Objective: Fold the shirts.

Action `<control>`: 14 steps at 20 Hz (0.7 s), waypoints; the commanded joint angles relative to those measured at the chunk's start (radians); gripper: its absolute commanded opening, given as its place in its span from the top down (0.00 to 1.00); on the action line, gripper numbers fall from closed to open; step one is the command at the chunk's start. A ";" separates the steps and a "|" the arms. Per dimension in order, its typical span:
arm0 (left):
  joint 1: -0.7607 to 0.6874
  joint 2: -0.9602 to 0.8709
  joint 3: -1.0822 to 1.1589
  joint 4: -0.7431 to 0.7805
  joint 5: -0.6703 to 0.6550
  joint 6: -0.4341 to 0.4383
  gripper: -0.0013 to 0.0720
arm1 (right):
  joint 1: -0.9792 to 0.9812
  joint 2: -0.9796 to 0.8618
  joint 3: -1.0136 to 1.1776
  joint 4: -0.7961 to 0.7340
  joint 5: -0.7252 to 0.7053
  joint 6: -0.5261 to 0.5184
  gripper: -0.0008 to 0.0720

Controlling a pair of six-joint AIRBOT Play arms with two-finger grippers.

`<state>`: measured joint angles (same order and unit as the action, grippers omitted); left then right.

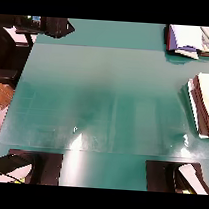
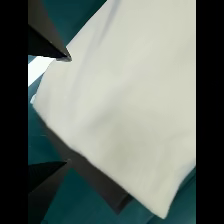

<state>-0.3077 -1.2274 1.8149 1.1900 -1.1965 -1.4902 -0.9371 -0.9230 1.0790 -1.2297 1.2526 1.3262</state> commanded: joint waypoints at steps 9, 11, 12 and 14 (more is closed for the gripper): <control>0.000 0.000 0.000 0.039 0.011 0.005 0.95 | 0.833 -0.036 0.142 0.364 -0.067 0.019 0.13; 0.000 0.000 0.000 0.037 0.011 0.005 0.95 | 0.973 -0.071 0.142 0.364 -0.096 0.019 0.36; 0.000 0.000 0.000 0.037 0.011 0.005 0.95 | 1.032 -0.090 0.142 0.364 -0.113 0.018 0.58; 0.000 0.000 0.000 0.037 0.011 0.005 0.95 | 1.113 -0.118 0.143 0.364 -0.130 0.017 0.96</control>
<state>-0.3077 -1.2274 1.8149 1.2263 -1.1862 -1.4849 0.0204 -1.0027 1.2190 -0.8757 1.1599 1.3449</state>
